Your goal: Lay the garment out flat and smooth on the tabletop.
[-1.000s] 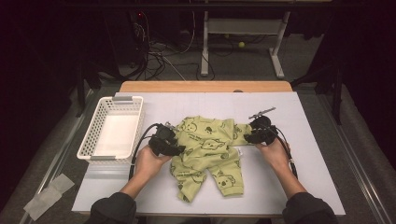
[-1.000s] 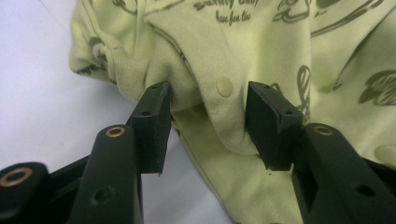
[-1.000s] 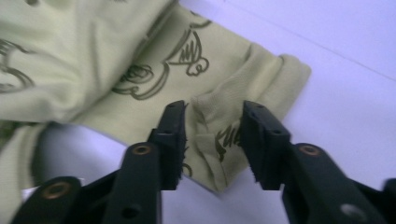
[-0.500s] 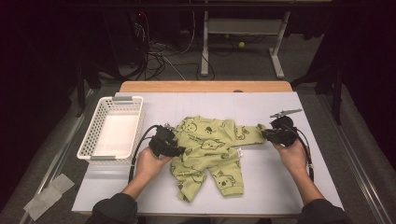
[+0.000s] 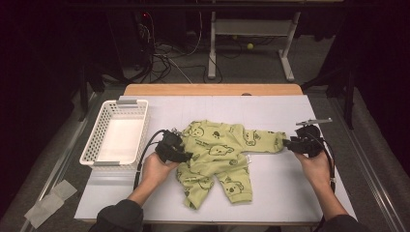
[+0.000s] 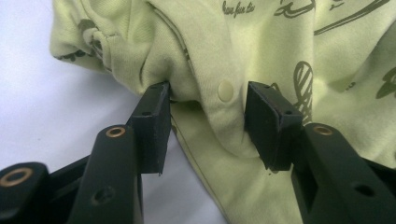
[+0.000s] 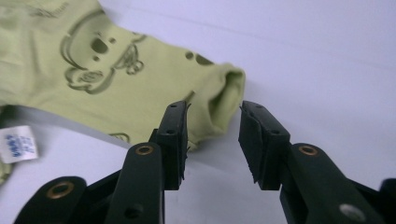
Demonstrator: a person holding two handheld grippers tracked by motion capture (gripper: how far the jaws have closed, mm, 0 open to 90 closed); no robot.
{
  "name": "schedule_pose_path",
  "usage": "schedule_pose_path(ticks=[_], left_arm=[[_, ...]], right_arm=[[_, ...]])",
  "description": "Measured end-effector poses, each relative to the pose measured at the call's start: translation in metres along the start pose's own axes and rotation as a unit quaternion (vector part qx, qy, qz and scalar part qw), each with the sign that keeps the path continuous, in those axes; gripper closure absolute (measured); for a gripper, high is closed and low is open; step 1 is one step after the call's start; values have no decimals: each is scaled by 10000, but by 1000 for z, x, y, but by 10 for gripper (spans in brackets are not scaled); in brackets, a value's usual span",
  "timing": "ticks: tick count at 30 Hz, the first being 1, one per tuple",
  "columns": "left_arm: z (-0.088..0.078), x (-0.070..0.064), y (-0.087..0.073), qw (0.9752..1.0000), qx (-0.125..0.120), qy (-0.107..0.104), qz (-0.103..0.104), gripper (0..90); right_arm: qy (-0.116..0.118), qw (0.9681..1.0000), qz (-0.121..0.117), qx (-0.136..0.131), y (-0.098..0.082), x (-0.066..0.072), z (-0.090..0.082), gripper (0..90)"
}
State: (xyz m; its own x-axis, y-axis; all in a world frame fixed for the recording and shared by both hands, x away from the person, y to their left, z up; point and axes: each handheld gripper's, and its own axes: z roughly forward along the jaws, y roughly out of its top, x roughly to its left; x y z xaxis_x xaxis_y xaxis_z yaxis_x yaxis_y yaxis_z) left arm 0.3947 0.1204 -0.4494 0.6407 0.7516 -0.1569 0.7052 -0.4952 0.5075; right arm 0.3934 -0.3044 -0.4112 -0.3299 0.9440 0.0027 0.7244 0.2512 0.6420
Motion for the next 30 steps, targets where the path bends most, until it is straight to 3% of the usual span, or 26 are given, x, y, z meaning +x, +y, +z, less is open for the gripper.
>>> schedule_pose_path(ticks=[3,7,15,23,28,30], left_arm=[[0,-1,1,10000,-12,8,-4,484],[-3,0,4,9999,-106,-4,-8,483],[-7,3,35,9995,-260,193,36,483],[-11,10,67,9989,-369,302,-14,482],[-24,11,71,9978,-565,348,-24,480],[-30,9,72,9977,-525,425,16,480]], right_arm=[[91,9998,-142,-92,8,10,-3,627],[281,9991,-309,-80,17,26,5,629],[933,9944,-410,287,32,66,48,640],[1086,9920,-540,341,47,93,64,571],[1072,9909,-671,452,51,104,72,556],[1059,9904,-717,523,50,106,77,557]])
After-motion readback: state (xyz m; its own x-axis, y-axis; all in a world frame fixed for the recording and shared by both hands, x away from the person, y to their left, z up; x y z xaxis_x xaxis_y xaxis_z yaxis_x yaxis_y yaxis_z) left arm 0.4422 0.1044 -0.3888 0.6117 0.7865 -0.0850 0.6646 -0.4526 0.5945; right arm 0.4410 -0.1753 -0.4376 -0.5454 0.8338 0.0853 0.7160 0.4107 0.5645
